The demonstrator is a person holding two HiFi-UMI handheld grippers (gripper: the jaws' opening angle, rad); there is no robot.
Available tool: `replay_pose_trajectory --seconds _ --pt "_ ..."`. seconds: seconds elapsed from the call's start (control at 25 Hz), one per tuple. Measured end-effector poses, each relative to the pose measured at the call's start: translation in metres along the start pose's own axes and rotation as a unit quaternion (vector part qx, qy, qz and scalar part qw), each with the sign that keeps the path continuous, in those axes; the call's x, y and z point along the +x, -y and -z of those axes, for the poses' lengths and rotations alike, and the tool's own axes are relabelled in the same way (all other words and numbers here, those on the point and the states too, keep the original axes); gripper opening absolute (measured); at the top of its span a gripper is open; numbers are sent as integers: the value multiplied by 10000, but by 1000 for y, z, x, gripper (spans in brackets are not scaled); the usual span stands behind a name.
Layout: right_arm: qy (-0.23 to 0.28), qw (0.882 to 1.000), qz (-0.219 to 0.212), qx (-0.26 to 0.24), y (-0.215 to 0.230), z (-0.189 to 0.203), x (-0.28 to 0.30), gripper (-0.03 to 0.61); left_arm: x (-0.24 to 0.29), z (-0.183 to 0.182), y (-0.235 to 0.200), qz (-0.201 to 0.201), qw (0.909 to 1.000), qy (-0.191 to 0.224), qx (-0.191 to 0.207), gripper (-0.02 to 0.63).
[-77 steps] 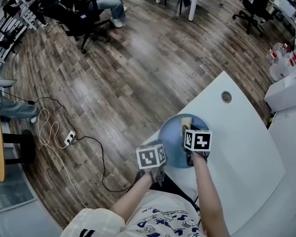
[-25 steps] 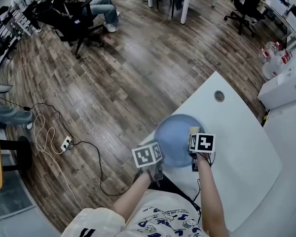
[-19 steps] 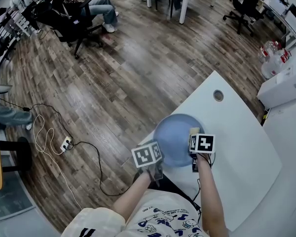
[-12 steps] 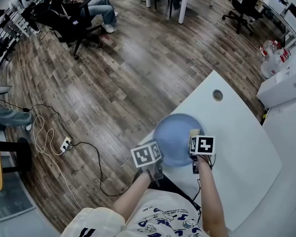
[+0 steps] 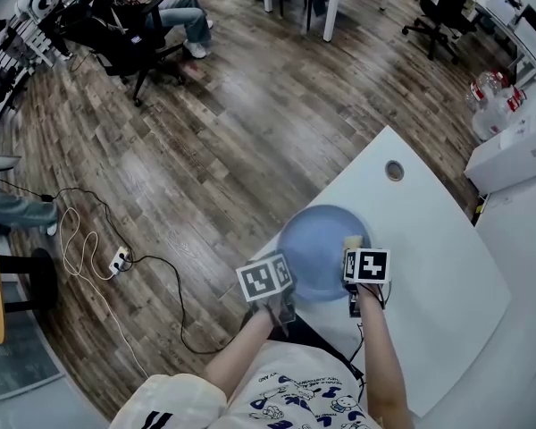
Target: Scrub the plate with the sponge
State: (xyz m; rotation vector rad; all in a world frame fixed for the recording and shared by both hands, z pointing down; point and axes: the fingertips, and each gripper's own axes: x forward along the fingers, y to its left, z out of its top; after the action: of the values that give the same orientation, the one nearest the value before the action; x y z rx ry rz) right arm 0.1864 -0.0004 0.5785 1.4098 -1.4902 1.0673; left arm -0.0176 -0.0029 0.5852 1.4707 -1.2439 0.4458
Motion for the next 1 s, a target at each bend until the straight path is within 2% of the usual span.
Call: replay_pose_trajectory --seconds 1.0 --pt "-45 9999 -118 -48 -12 23 -10 115 -1 -3 2 -46 10000 -38 2 25"
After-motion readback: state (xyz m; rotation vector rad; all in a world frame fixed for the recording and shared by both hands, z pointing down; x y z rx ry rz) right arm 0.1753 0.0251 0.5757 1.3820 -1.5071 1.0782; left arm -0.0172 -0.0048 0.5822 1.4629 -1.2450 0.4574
